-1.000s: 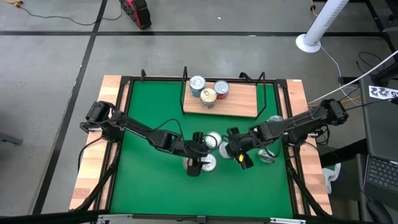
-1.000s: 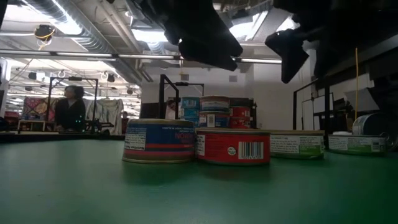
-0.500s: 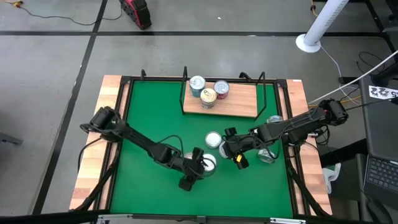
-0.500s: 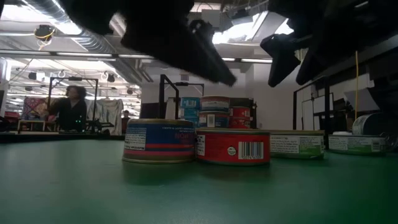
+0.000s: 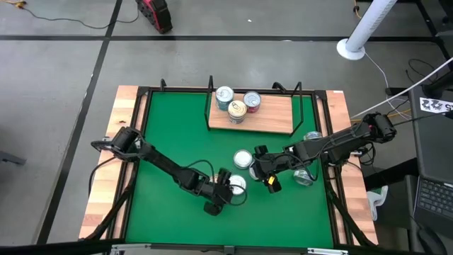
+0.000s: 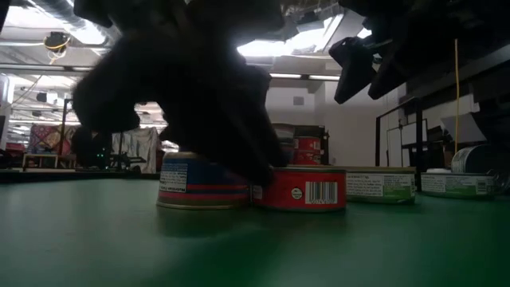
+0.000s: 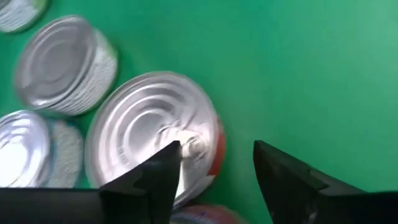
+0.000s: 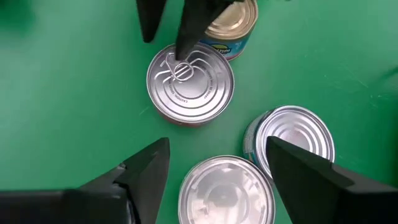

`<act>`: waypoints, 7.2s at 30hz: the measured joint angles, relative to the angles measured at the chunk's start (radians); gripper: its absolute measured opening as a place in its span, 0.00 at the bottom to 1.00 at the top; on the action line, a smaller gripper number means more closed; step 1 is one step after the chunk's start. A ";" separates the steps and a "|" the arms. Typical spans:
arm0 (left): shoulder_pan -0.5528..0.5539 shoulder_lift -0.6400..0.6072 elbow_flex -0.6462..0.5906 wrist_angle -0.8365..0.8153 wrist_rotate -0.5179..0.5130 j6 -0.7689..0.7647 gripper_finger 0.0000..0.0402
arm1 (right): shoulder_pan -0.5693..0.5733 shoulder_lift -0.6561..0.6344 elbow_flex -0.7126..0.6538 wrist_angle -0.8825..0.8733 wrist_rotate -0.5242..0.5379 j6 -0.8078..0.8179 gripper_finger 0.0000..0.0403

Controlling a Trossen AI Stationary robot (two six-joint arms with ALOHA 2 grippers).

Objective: Stack canned seafood by type on shelf
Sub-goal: Stack the red tuna can on top of the red tuna can on the shelf

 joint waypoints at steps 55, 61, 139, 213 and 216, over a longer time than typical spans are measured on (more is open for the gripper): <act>0.115 -0.012 0.000 0.056 -0.094 -0.212 0.00 | 0.001 0.001 0.000 0.050 0.126 -0.091 0.66; 0.132 -0.012 0.000 0.084 -0.095 -0.270 0.00 | 0.001 0.001 -0.067 0.110 0.166 -0.091 0.66; 0.213 -0.075 0.001 0.197 -0.021 -0.353 0.26 | 0.085 0.148 -0.215 0.380 0.504 -0.217 0.36; 0.219 -0.418 0.000 -0.279 -0.073 -0.260 0.21 | -0.675 0.089 0.082 0.173 0.470 -0.668 0.35; 0.219 -0.418 0.000 -0.278 -0.073 -0.259 0.21 | -0.686 0.100 0.082 0.200 0.468 -0.674 0.35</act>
